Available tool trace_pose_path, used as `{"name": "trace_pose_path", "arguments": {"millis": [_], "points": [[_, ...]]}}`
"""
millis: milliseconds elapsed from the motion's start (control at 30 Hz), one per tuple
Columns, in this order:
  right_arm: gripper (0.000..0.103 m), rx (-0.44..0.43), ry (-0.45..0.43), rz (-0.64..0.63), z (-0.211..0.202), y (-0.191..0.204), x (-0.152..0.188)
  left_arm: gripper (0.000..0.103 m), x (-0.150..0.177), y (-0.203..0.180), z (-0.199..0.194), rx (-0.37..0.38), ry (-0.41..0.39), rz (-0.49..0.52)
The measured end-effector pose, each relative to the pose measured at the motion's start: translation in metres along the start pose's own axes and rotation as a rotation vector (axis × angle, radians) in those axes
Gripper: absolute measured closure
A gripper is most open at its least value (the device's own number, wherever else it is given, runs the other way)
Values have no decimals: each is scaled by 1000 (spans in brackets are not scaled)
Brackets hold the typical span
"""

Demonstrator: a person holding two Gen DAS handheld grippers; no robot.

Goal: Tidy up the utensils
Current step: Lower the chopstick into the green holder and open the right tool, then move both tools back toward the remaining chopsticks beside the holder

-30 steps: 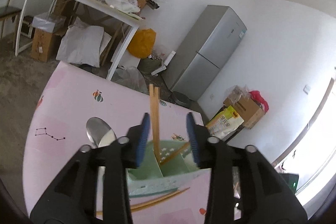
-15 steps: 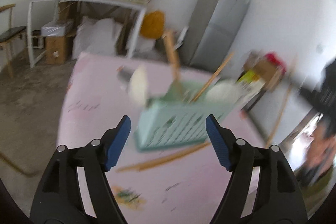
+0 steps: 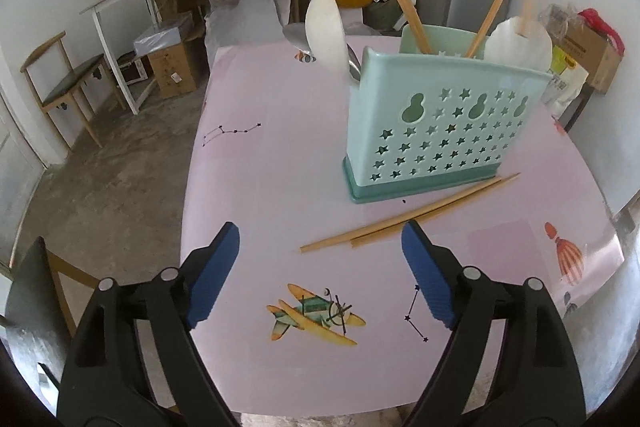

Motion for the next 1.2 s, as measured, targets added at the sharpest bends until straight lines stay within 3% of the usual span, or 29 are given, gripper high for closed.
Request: {"name": "trace_pose_path", "arguments": {"millis": [233,467,533,567,600,933,1200], "points": [[96,63,55,-43,43,-1,27,19,-1,2,2,-49,15,7],[95,83,273,-90,84,-7,76,19,-3,17,10,-77,49,-37],[81,106,303,-93,86,-9,82,19,-3,20,11,-81,56,-47],[62,110,301,-84,83,-11,83,19,-4,21,12,-83,59,-52],[54,107,290,-60,78,-14,82,19,-3,23,13,-86,64,-59],[46,72,233,114,9,-40,88,19,-4,32,19,-93,89,-85],[39,83,334,227,-26,-54,147,19,-3,28,20,-85,97,-63]]}}
Point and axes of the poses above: each gripper's, at about its wrist camera, not at the fingertips, and z roughly the way its jaws point, y to its left, x to its underside, the point moved 4 cm from there along z, roughly the way its jaws point, and after that the axes turned 7 degrees about y, right-handed, at the moved point
